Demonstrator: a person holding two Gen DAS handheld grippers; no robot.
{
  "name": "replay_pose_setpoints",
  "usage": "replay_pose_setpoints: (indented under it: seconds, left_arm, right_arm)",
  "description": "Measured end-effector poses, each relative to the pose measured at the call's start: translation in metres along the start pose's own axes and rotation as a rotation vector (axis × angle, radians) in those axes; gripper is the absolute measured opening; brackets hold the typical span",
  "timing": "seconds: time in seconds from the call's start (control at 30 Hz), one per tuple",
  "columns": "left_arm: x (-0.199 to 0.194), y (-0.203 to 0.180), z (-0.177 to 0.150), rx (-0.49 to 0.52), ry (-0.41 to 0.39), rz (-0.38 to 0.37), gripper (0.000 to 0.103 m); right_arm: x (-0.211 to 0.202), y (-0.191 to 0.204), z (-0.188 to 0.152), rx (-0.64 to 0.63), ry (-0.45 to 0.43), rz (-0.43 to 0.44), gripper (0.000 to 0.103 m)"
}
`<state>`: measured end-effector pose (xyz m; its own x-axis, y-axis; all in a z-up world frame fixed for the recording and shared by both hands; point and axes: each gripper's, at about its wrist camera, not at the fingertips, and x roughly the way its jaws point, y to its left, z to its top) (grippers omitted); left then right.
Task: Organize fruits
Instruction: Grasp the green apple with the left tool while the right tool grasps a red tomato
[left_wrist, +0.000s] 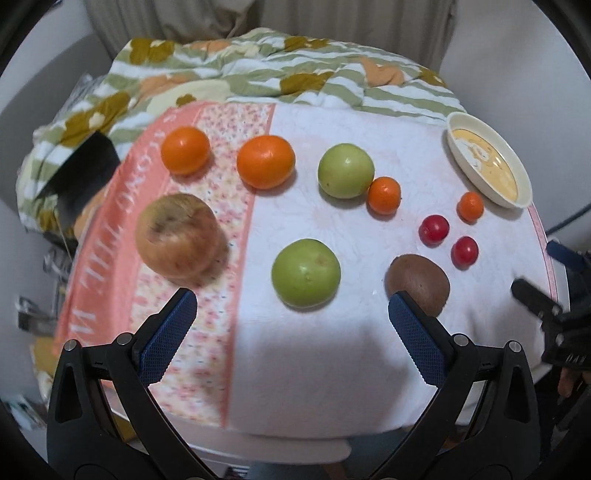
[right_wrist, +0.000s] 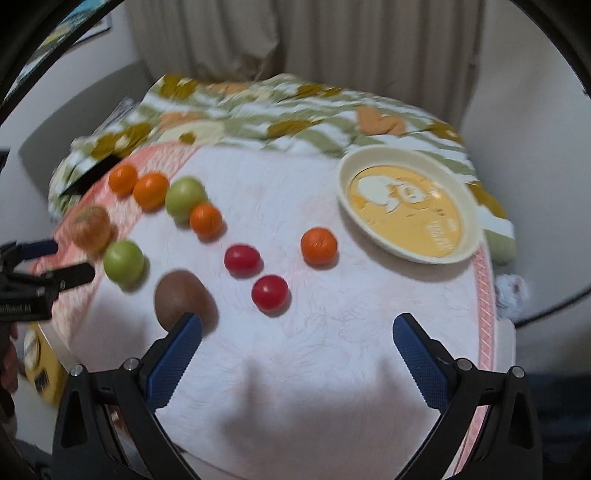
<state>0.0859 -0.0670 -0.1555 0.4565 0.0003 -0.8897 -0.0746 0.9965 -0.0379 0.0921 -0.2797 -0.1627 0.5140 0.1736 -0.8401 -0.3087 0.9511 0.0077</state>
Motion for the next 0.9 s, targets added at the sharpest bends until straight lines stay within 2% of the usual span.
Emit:
replay_pose_setpoints:
  seconds: [0.17, 0.27, 0.33, 0.37, 0.47, 0.53, 0.63, 0.8, 0.9]
  left_arm:
    - [0.021, -0.005, 0.001, -0.052, 0.024, 0.010, 0.102]
    - [0.033, -0.004, 0.003, -0.110, 0.047, -0.008, 0.102]
    - [0.039, -0.001, 0.005, -0.149, 0.061, -0.024, 0.096]
    - [0.042, 0.000, 0.005, -0.167, 0.069, -0.031, 0.089]
    - [0.052, 0.003, 0.006, -0.212, 0.086, -0.047, 0.087]
    - [0.057, 0.003, 0.008, -0.228, 0.096, -0.053, 0.086]
    - [0.064, 0.003, 0.008, -0.241, 0.112, -0.058, 0.074]
    - [0.068, 0.004, 0.008, -0.247, 0.119, -0.035, 0.064]
    - [0.069, 0.005, 0.007, -0.250, 0.118, -0.044, 0.064]
  right_arm:
    - [0.023, -0.006, -0.003, -0.110, 0.023, 0.050, 0.102]
    - [0.034, -0.007, -0.003, -0.157, 0.034, 0.081, 0.098]
    - [0.042, -0.007, -0.004, -0.191, 0.044, 0.090, 0.097]
    - [0.046, -0.006, -0.004, -0.209, 0.047, 0.088, 0.096]
    - [0.055, -0.004, -0.007, -0.251, 0.054, 0.102, 0.091]
    - [0.061, -0.004, -0.008, -0.263, 0.065, 0.123, 0.083]
    - [0.068, -0.001, -0.010, -0.285, 0.081, 0.144, 0.074]
    - [0.076, 0.004, -0.006, -0.303, 0.096, 0.167, 0.067]
    - [0.080, 0.004, -0.002, -0.310, 0.096, 0.177, 0.062]
